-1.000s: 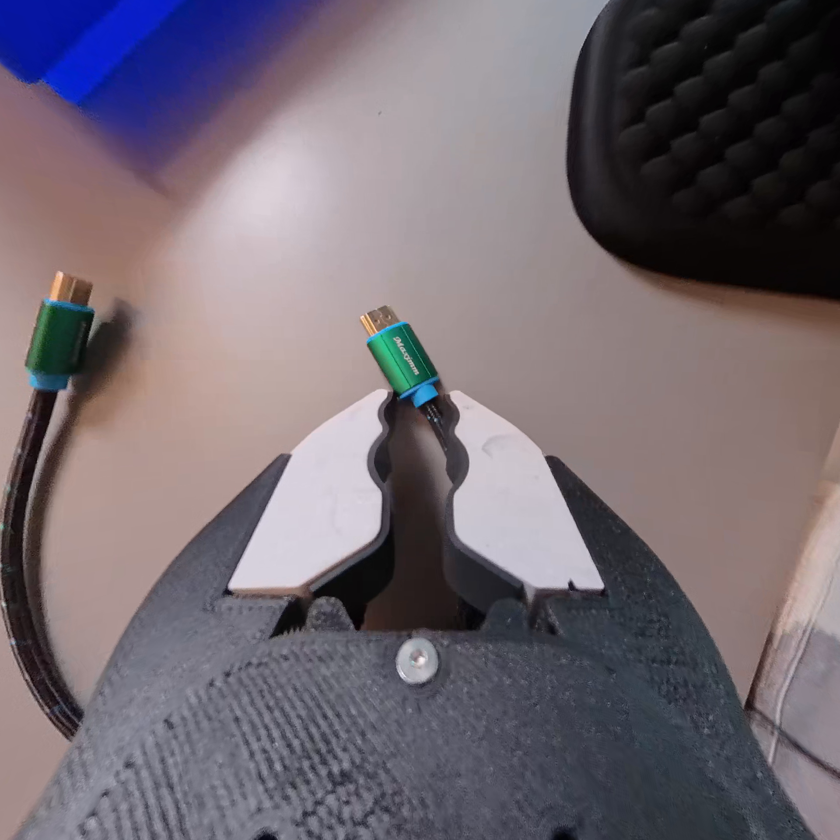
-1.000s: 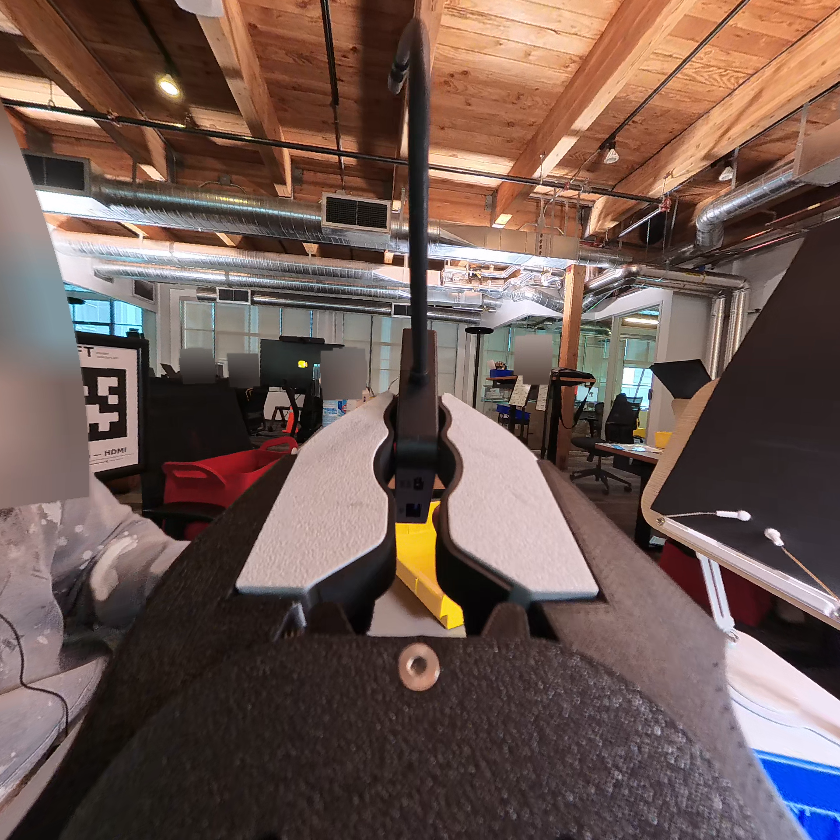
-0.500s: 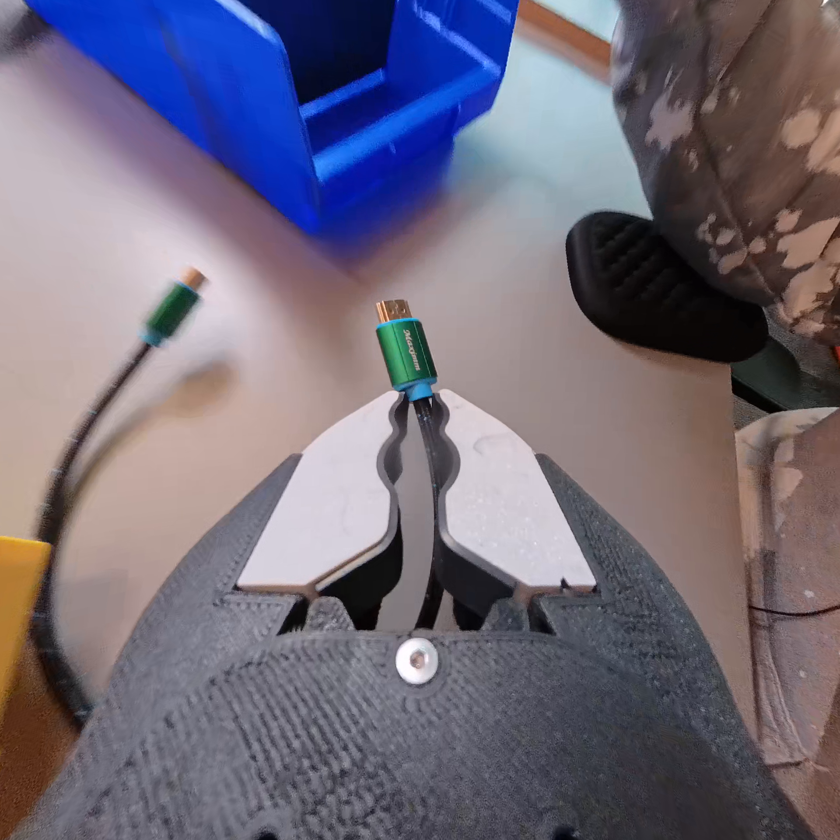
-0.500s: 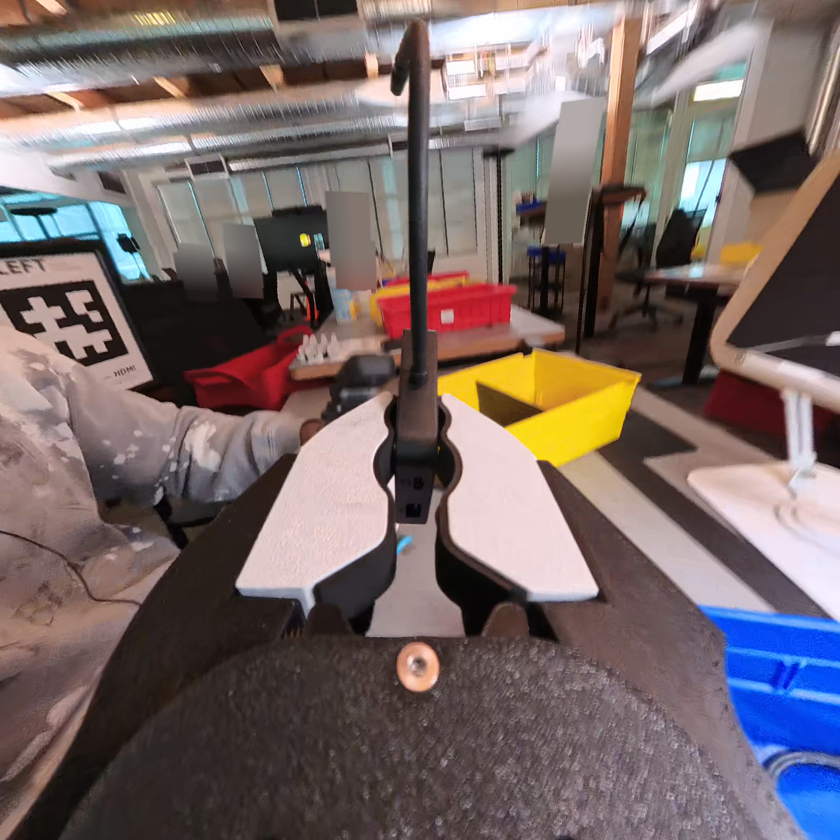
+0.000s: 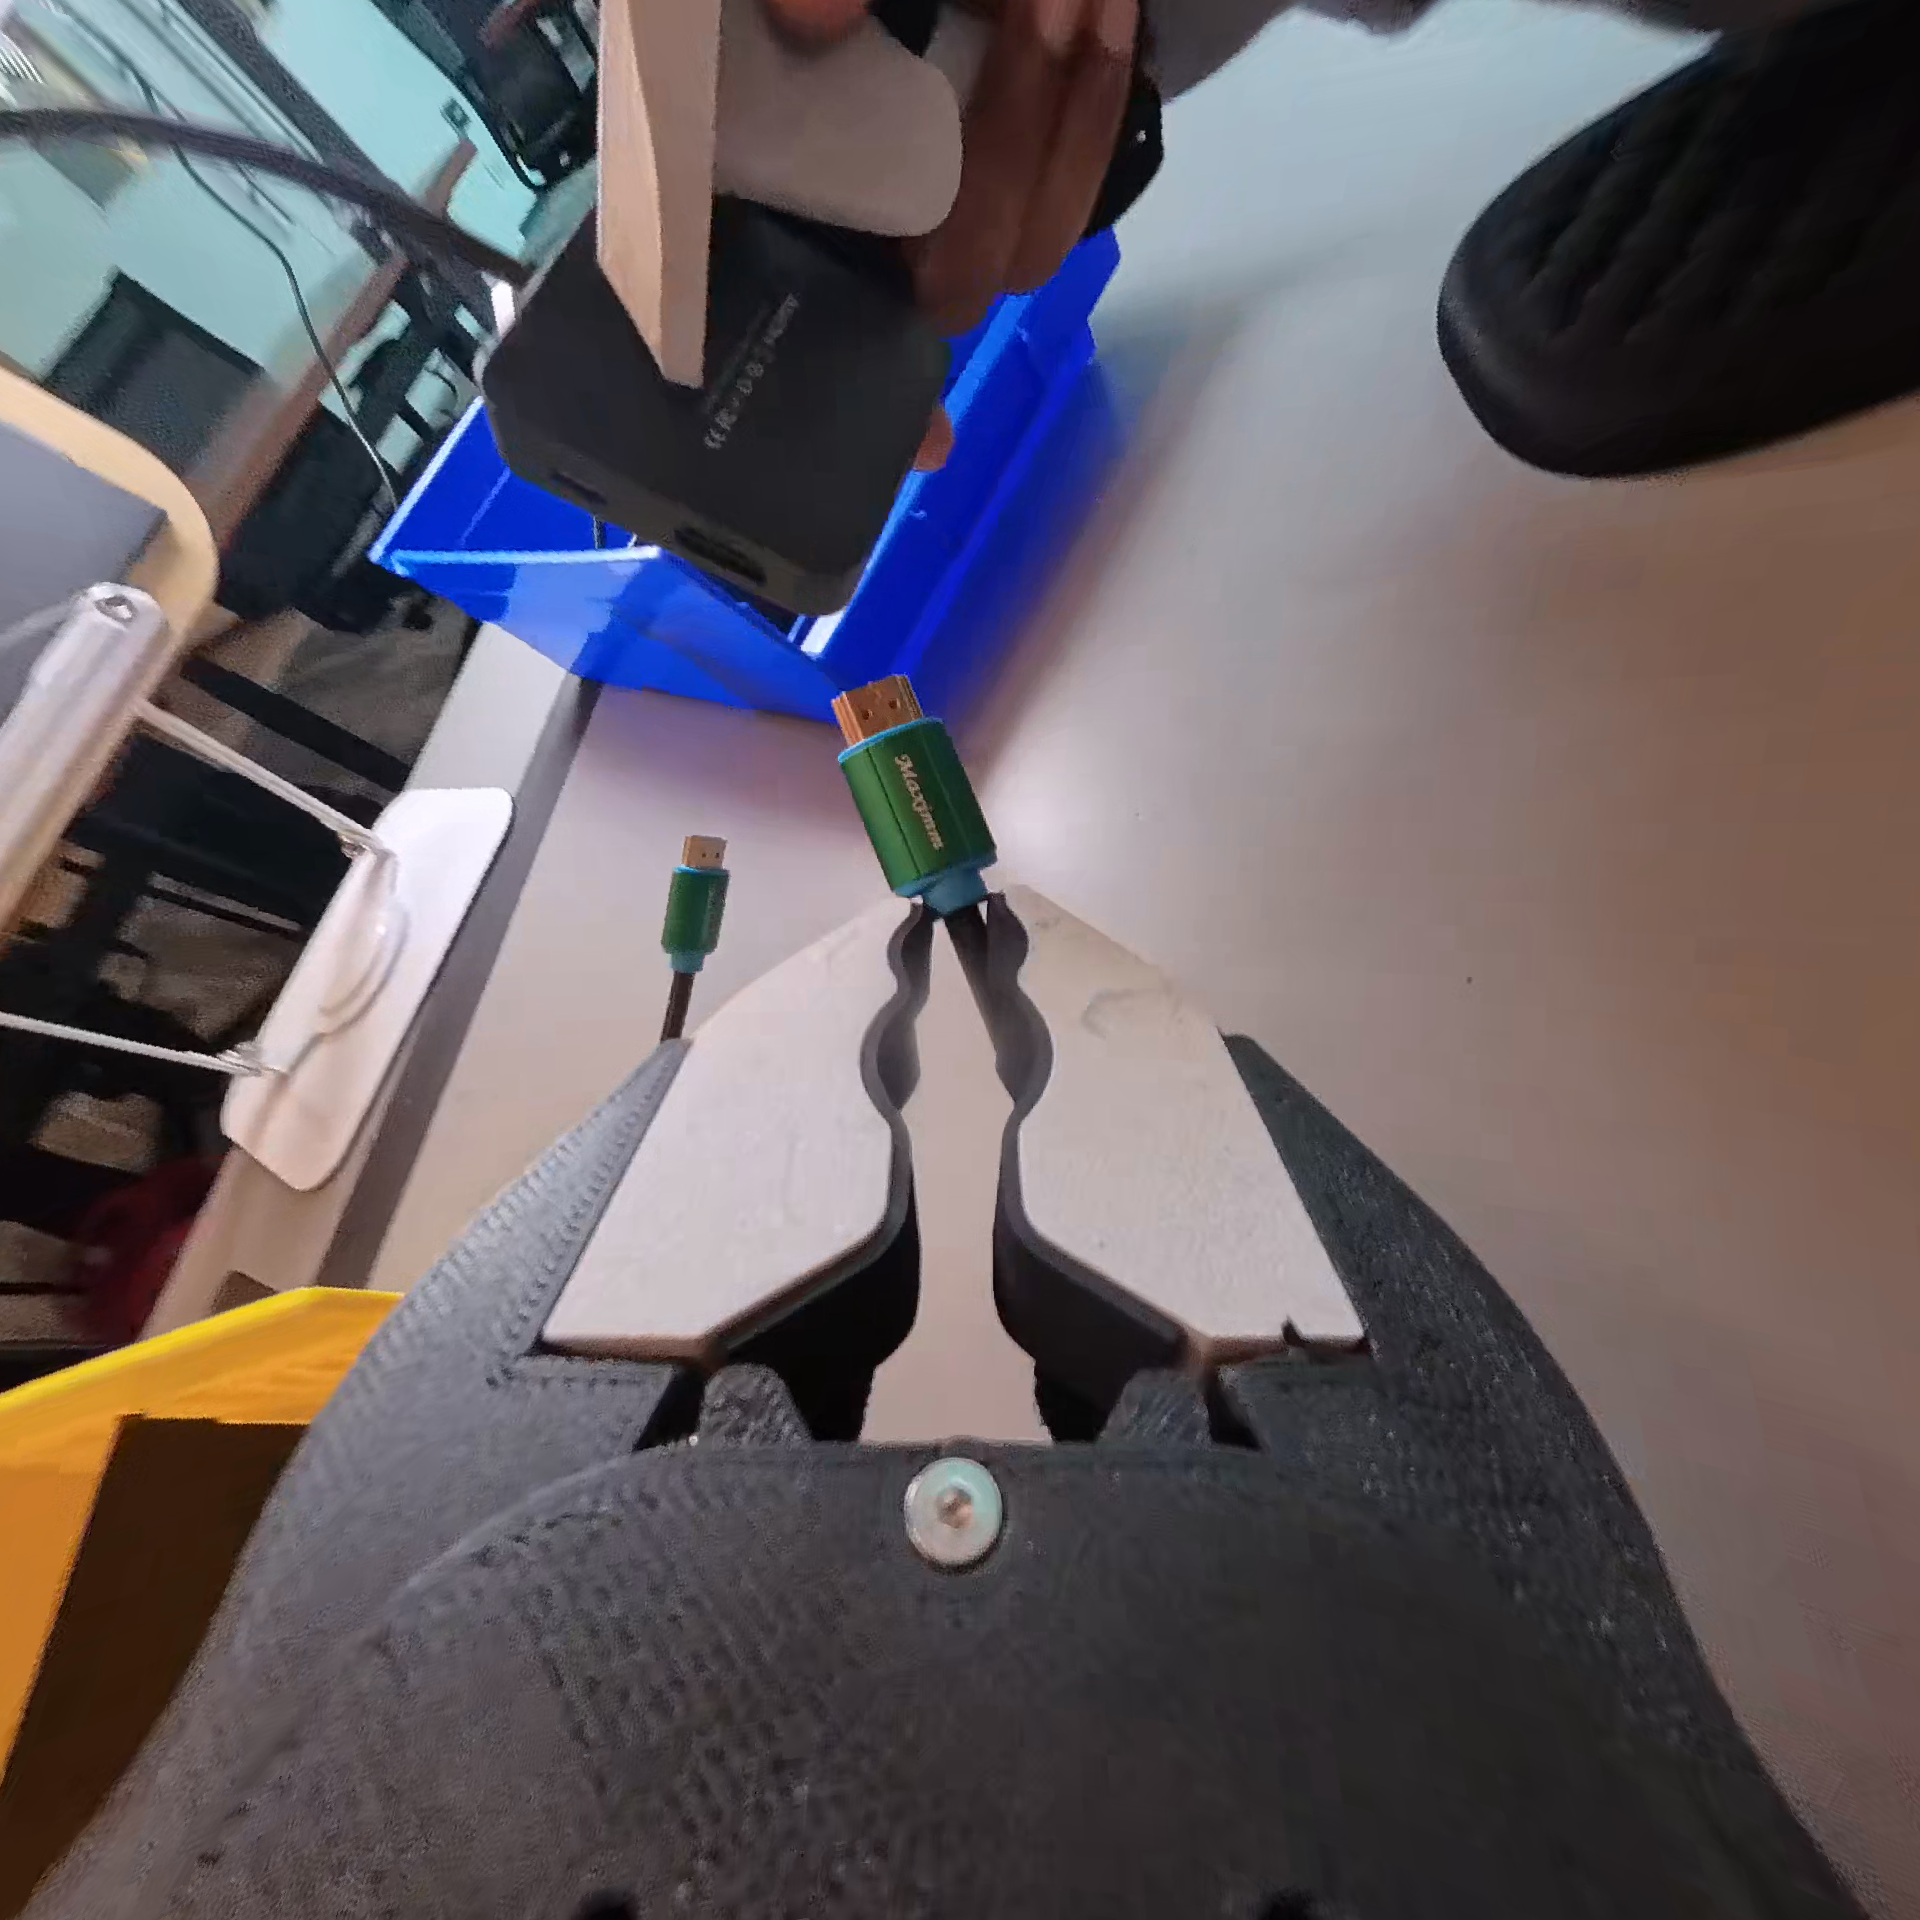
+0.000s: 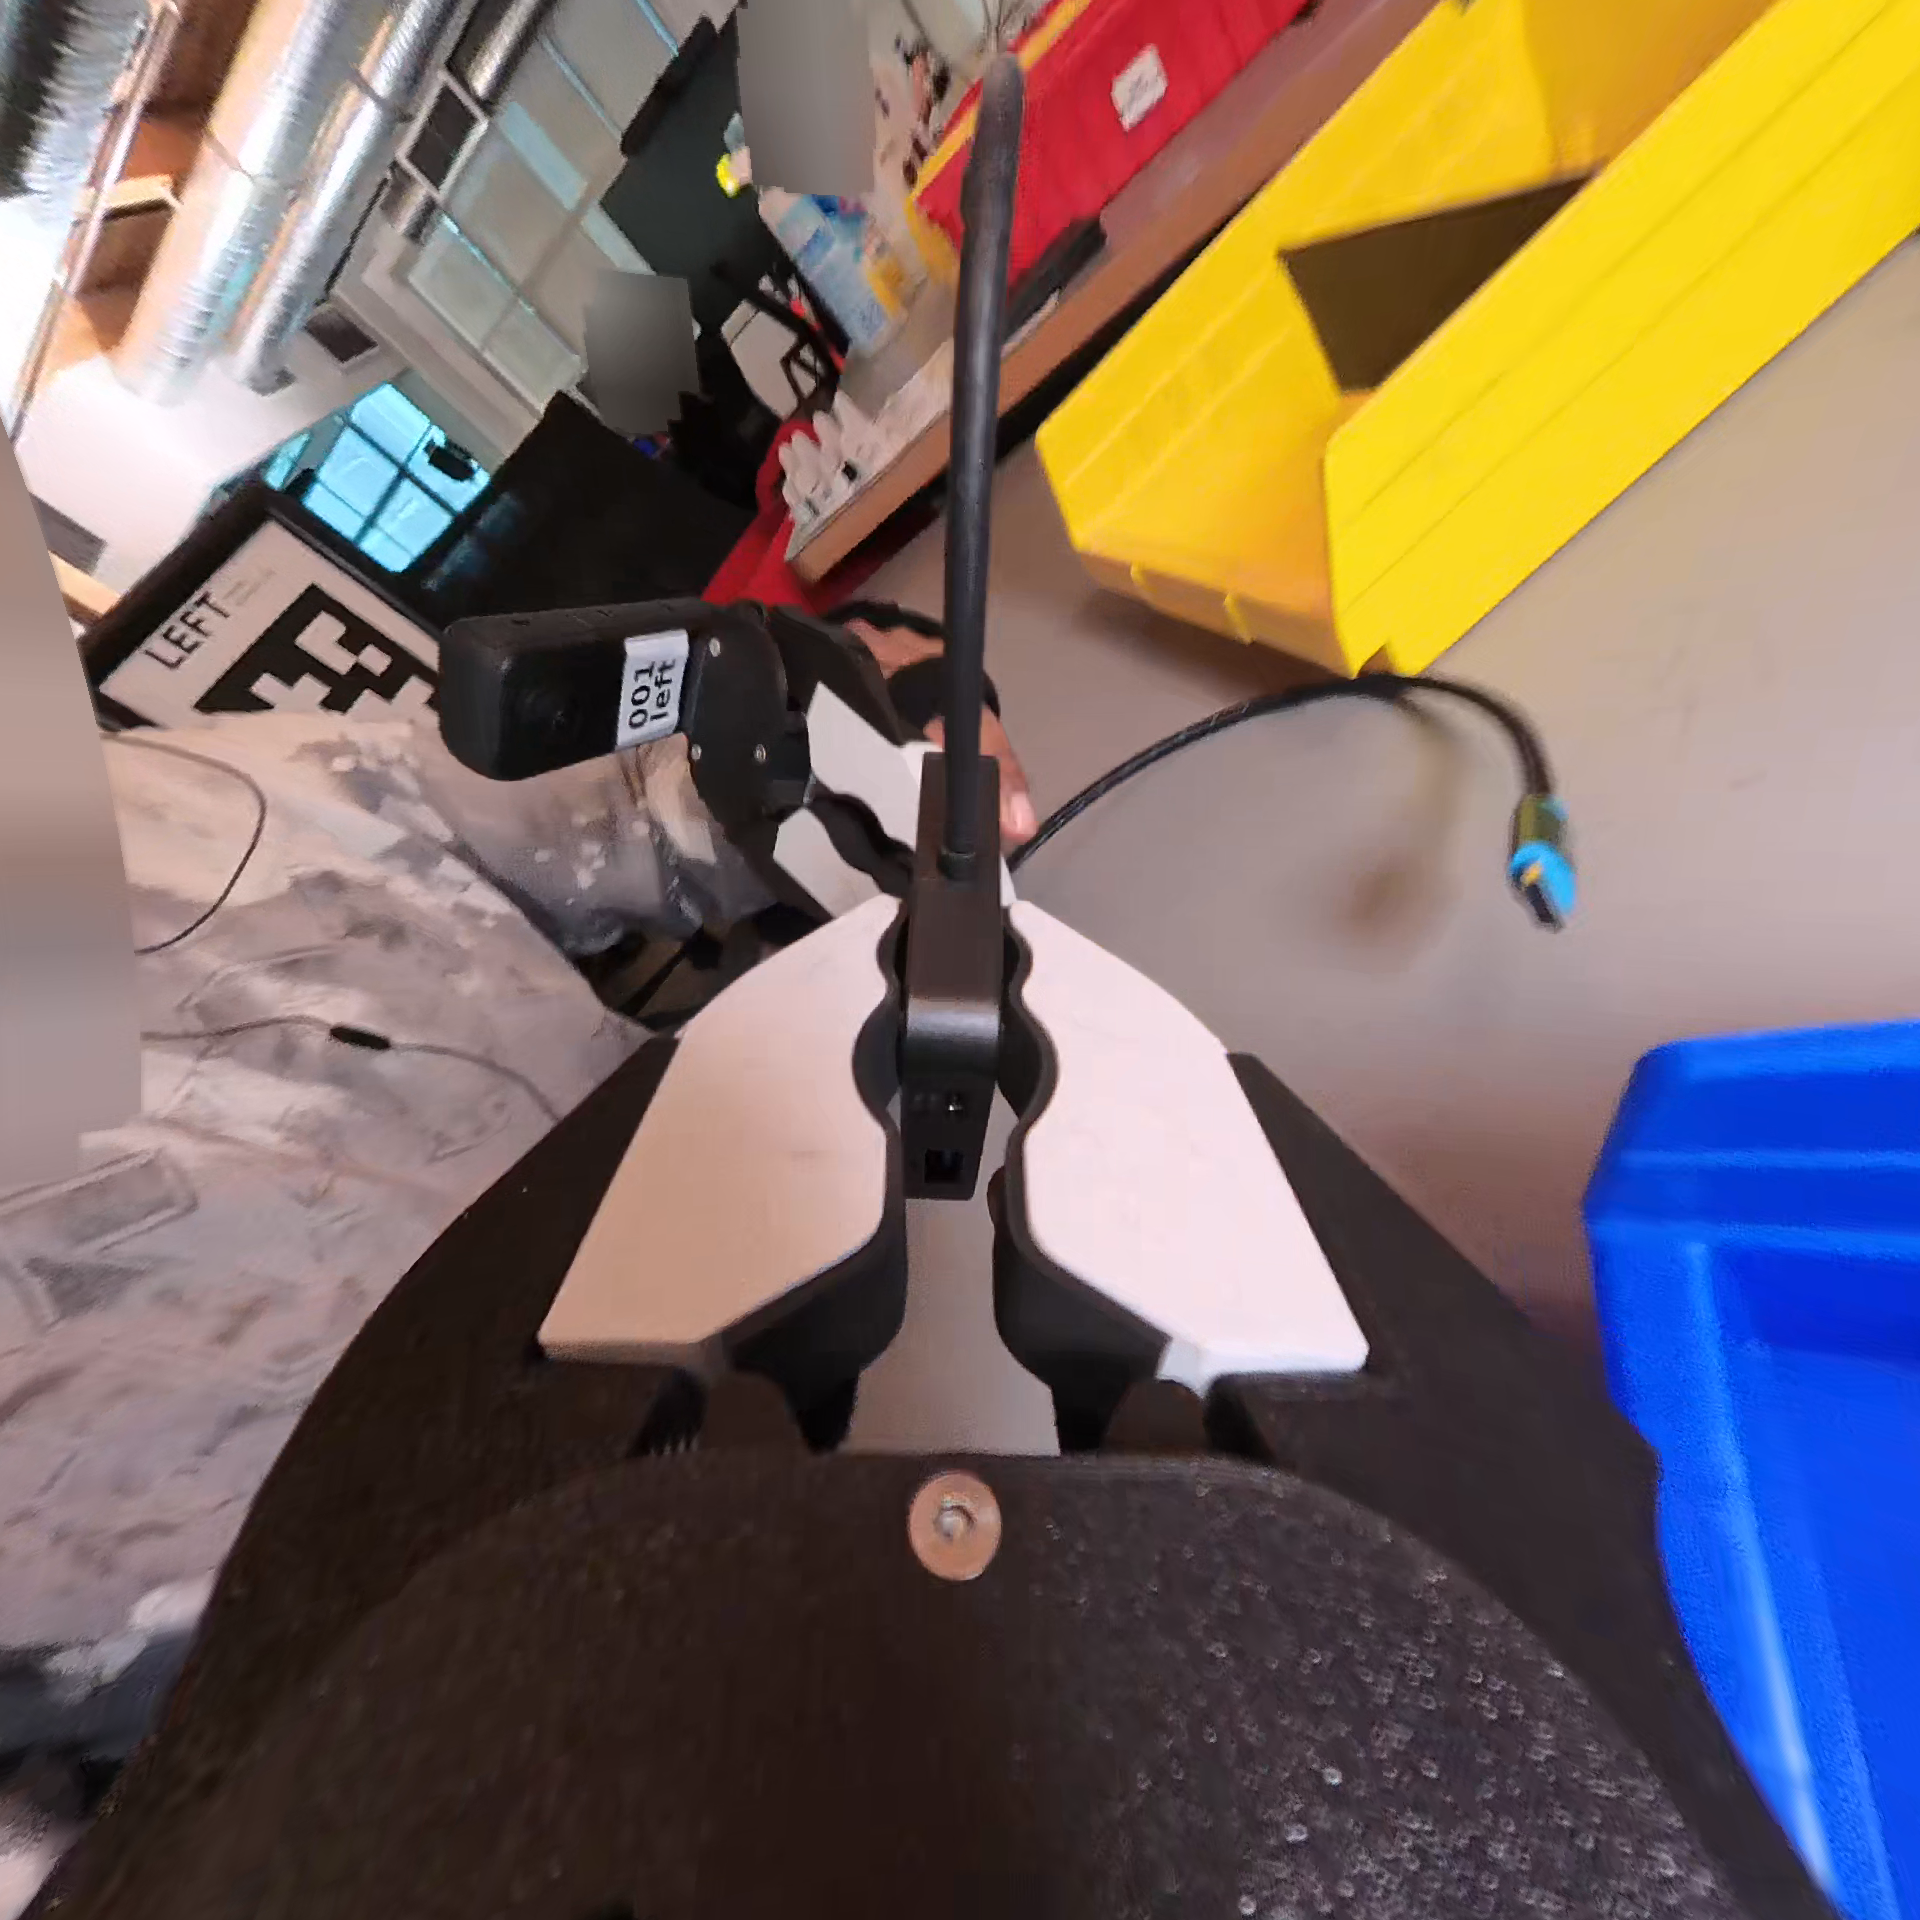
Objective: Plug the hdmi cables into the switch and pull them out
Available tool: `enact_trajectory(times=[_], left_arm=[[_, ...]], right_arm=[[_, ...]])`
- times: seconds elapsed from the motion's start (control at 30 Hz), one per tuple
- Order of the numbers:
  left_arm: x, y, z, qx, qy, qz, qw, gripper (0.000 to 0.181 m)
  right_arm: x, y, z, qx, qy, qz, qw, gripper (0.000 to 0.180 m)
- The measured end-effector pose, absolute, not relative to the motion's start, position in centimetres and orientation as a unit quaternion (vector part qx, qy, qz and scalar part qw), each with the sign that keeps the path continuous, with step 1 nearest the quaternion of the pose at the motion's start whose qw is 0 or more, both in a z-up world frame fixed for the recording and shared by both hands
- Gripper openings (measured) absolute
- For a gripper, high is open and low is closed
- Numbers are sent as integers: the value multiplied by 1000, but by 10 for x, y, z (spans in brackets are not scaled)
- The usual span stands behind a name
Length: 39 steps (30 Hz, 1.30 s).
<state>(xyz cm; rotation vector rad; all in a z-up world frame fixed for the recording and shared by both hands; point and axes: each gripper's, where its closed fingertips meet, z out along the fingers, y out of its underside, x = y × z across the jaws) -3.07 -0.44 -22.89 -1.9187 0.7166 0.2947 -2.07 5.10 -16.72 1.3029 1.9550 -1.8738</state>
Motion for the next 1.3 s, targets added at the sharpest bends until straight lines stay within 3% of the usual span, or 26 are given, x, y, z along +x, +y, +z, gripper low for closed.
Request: enact_trajectory(times=[0.03,0.27,0.47,0.9,1.13,1.3], left_arm=[[-27,-6,-230,-789,312,139,511,11],[1,-9,-240,-756,390,220,477,10],[6,-9,-259,-762,412,271,419,10],[18,-11,-273,-754,444,281,394,10],[25,-13,-262,-772,400,197,453,10],[31,-16,-242,-772,351,88,523,10]], right_arm=[[-13,49,-171,432,656,-614,83,13],[27,38,-200,449,695,-550,110,13],[38,28,-221,483,696,-527,72,13],[46,19,-235,488,711,-506,9,13],[38,27,-228,515,649,-559,-29,13],[37,29,-209,519,535,-666,9,13]])
